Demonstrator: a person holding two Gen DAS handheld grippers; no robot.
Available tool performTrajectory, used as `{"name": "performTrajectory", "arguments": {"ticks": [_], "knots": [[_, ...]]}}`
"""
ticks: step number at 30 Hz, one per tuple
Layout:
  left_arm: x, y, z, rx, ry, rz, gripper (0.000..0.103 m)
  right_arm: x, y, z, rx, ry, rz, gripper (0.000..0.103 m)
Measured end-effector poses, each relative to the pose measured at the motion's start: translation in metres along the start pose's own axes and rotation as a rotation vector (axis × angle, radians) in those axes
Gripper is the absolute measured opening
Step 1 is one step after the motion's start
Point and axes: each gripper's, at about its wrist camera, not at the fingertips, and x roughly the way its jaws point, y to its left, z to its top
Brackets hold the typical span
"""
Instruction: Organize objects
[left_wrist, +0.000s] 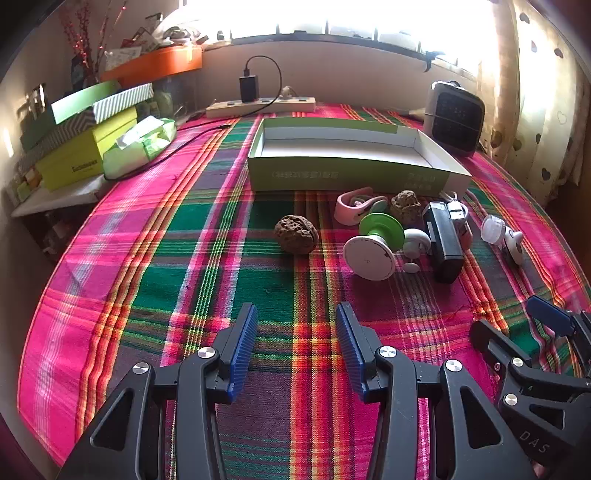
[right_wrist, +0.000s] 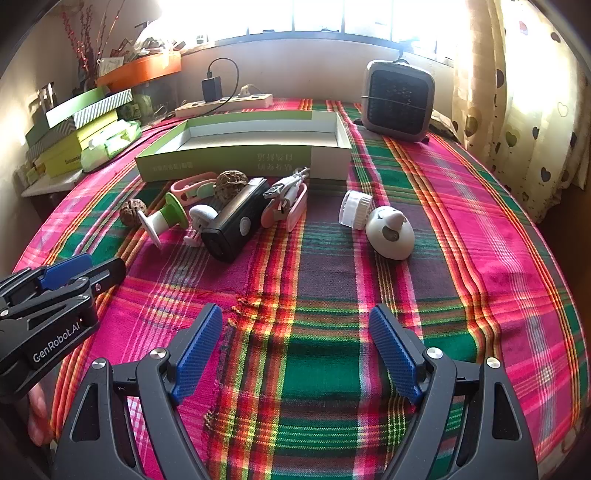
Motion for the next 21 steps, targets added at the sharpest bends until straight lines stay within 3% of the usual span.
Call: {"name": "performTrajectory", "arguments": {"ticks": [21], "knots": [[-0.0004,-0.0012,0.0038,0.019,0.021,-0.010,0.043,0.0016,-0.0027,0.0036,-0.014,0.017,0.014,0.082]]}}
